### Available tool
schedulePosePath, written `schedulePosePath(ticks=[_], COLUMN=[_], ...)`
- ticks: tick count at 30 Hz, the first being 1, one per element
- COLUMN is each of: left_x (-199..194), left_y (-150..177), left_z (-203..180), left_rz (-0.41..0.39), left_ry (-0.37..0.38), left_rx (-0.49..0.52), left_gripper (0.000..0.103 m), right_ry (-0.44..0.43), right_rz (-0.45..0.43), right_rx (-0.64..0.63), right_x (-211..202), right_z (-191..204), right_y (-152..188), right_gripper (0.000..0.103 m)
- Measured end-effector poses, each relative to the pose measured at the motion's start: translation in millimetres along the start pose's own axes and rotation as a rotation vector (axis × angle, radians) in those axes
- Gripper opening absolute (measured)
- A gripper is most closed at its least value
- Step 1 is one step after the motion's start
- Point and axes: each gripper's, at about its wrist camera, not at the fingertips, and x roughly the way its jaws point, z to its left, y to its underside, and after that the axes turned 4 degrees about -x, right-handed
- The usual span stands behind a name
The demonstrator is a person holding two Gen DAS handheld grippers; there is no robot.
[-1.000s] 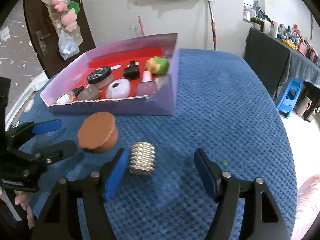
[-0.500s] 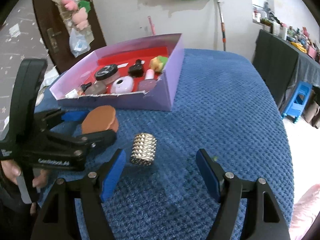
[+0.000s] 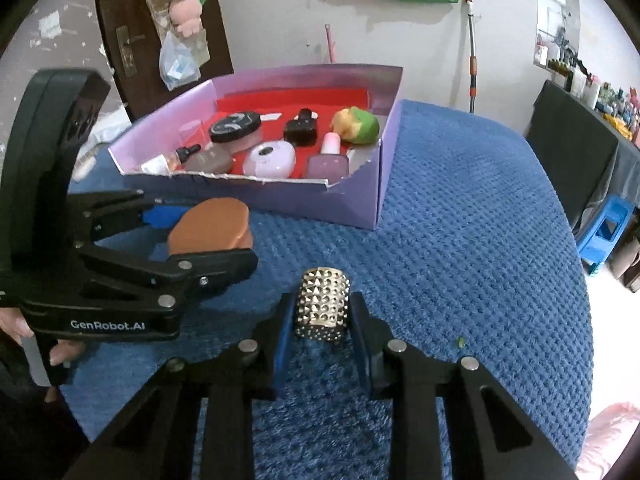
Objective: Organize rigid objects
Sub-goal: 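Grasp the brown round compact with the left tool while the right tool holds the roller, then carry the compact into the box with the left tool while the right tool carries the roller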
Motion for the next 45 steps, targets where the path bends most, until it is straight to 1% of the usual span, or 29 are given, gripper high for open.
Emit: schedulePosePath(ticks=[3, 7, 12, 15, 17, 19, 20, 22, 24, 25, 26, 29, 31, 32, 34, 35, 37, 45], left_x=[-14.2, -31.4, -59.1, -76.2, -84.0, -84.4, -81.6, -72.2, -60.0, -50.5, -44.0, -17.8, -0.3, 9.3, 21.6, 27.8, 36.7, 55.0], left_y=[0.5, 3.3, 0.9, -17.1, -36.0, -55.8, -68.1, -87.7, -103.5, -112.3, -116.3, -131.1, -138.5, -142.5, -146.1, -148.2, -151.1, -155.2], left_z=[4.2, 13.0, 27.5, 41.4, 56.1, 74.7, 84.8, 99.9, 113.2, 120.0, 124.3, 138.1, 145.8, 149.3, 152.2, 154.1, 156.0, 160.6], left_rz=[-0.026, -0.058, -0.089, -0.111, -0.118, -0.104, -0.095, -0.067, -0.039, -0.018, -0.006, 0.038, 0.065, 0.080, 0.099, 0.107, 0.124, 0.179], left_ry=[0.006, -0.011, -0.013, -0.024, -0.036, -0.058, -0.057, -0.069, -0.083, -0.086, -0.090, -0.109, -0.119, -0.125, -0.146, -0.159, -0.170, -0.212], left_rx=[-0.011, -0.019, -0.035, -0.041, -0.044, -0.055, -0.061, -0.068, -0.071, -0.066, -0.064, -0.068, -0.072, -0.074, -0.070, -0.066, -0.068, -0.075], left_gripper=[0.063, 0.063, 0.063, 0.063, 0.063, 0.063, 0.063, 0.063, 0.063, 0.063, 0.063, 0.063, 0.063, 0.063, 0.063, 0.063, 0.063, 0.063], right_ry=[0.015, 0.018, -0.012, -0.042, -0.058, -0.081, -0.091, -0.091, -0.087, -0.082, -0.079, -0.019, 0.002, 0.018, 0.038, 0.063, 0.097, 0.146], right_rz=[-0.024, -0.042, -0.066, -0.090, -0.107, -0.118, -0.116, -0.109, -0.088, -0.076, -0.052, 0.000, 0.038, 0.071, 0.113, 0.146, 0.175, 0.281], right_rx=[-0.008, -0.020, -0.003, -0.002, -0.013, -0.010, -0.007, 0.002, 0.020, 0.026, 0.037, 0.048, 0.056, 0.058, 0.064, 0.061, 0.050, 0.019], right_x=[-10.6, -15.6, -18.5, -23.1, -25.1, -21.0, -16.9, -5.9, 12.3, 19.0, 32.0, 64.9, 84.0, 97.1, 113.6, 124.5, 135.9, 165.1], right_z=[4.9, 14.9, 21.8, 24.6, 26.5, 24.8, 23.8, 19.9, 12.8, 10.3, 5.6, -3.0, -8.4, -11.0, -14.4, -15.6, -16.8, -15.4], right_y=[-3.5, -8.5, -16.1, -37.1, -56.3, -85.3, -97.0, -121.0, -148.1, -155.8, -168.9, -195.9, -206.6, -212.1, -217.9, -220.6, -222.4, -233.7], right_gripper=[0.029, 0.029, 0.029, 0.029, 0.029, 0.029, 0.029, 0.029, 0.029, 0.029, 0.029, 0.029, 0.029, 0.029, 0.029, 0.029, 0.029, 0.029])
